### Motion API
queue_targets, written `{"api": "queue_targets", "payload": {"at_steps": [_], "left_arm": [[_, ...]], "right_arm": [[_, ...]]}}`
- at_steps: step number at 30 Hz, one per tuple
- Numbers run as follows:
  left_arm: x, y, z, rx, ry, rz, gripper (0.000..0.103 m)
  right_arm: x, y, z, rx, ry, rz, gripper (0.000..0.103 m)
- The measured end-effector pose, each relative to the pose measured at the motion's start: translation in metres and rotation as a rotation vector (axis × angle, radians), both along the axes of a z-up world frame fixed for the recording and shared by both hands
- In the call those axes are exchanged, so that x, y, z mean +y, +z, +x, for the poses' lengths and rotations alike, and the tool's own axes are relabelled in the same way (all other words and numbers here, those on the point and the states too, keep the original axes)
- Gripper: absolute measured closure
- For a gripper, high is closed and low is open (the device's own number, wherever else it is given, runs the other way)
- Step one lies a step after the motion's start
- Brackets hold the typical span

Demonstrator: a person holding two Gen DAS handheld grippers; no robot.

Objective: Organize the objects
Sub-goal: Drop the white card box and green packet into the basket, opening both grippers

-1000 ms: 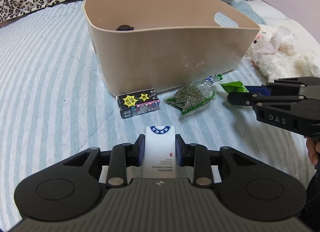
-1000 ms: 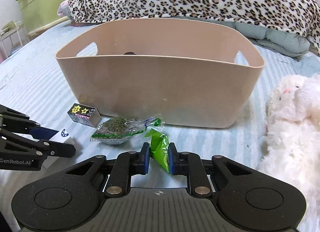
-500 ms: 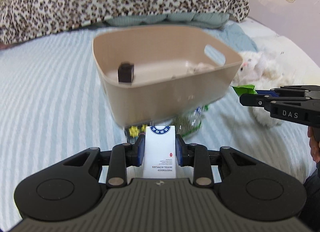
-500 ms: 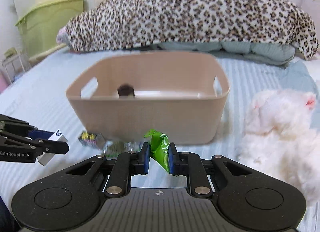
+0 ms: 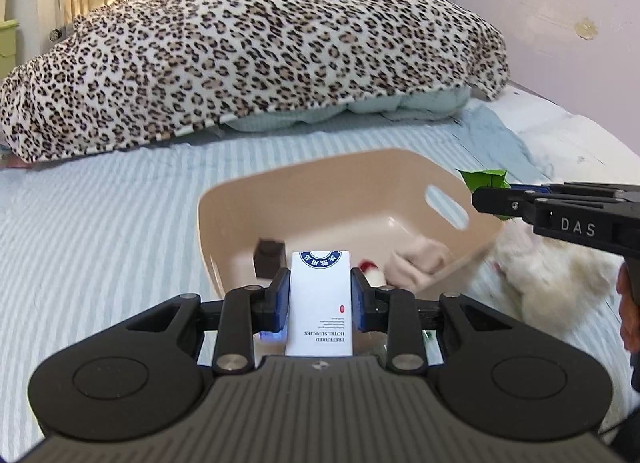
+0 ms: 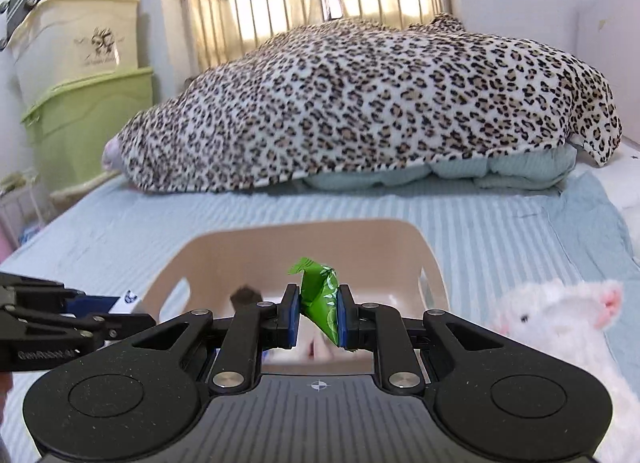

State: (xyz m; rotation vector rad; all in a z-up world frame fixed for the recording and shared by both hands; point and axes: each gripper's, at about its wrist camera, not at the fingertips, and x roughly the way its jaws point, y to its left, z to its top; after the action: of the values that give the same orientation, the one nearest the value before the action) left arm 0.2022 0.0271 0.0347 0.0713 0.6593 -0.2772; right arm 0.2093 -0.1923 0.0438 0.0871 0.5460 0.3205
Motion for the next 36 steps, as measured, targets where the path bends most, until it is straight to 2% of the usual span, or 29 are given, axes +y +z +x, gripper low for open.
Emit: {"api": "queue_targets", "payload": {"at_steps": [3,7,11,14,20,21,22,23,24,25,26,28,31,36], "left_arm": [[-0.009,-0.004,0.018,-0.009,0.034,0.05,0.07],[-0.016,-0.016,0.044,0.021,0.069,0.086,0.07],[-0.017,-0.03,0.065,0.086,0.103,0.069,0.07],[-0.017,-0.042,0.075,0.118,0.126,0.091,0.07],[-0.014,-0.056,0.08,0.19,0.166,0.075,0.069],[-0.015,-0.055,0.079,0.19,0.165,0.075,0.069],[-0.017,-0.054,0.076,0.188,0.161,0.077,0.064],[-0.019,-0.051,0.075,0.185,0.158,0.084,0.049],[-0.02,-0.048,0.073,0.175,0.162,0.093,0.042],[-0.02,-0.044,0.07,0.157,0.178,0.107,0.034],[-0.02,-0.04,0.066,0.144,0.186,0.112,0.031],[-0.017,-0.033,0.062,0.142,0.189,0.098,0.031],[-0.013,-0.027,0.051,0.145,0.209,0.087,0.025],[-0.007,-0.024,0.033,0.146,0.208,0.108,0.021]], "right_arm": [[0.008,-0.001,0.013,0.002,-0.008,0.017,0.086],[0.021,-0.008,0.029,0.028,-0.018,0.018,0.086],[0.032,-0.021,0.045,0.067,-0.021,-0.015,0.086],[0.037,-0.033,0.057,0.112,-0.014,-0.04,0.086],[0.045,-0.052,0.067,0.18,-0.018,-0.062,0.084],[0.044,-0.053,0.065,0.179,-0.024,-0.064,0.07],[0.044,-0.052,0.062,0.169,-0.03,-0.065,0.064],[0.042,-0.051,0.058,0.158,-0.038,-0.064,0.059],[0.04,-0.049,0.056,0.15,-0.046,-0.062,0.045],[0.037,-0.046,0.052,0.139,-0.059,-0.061,0.038],[0.033,-0.043,0.049,0.131,-0.067,-0.055,0.035],[0.026,-0.036,0.043,0.121,-0.076,-0.04,0.022],[0.015,-0.029,0.032,0.107,-0.088,-0.044,0.008],[0.002,-0.026,0.016,0.116,-0.095,-0.072,0.003]]}}
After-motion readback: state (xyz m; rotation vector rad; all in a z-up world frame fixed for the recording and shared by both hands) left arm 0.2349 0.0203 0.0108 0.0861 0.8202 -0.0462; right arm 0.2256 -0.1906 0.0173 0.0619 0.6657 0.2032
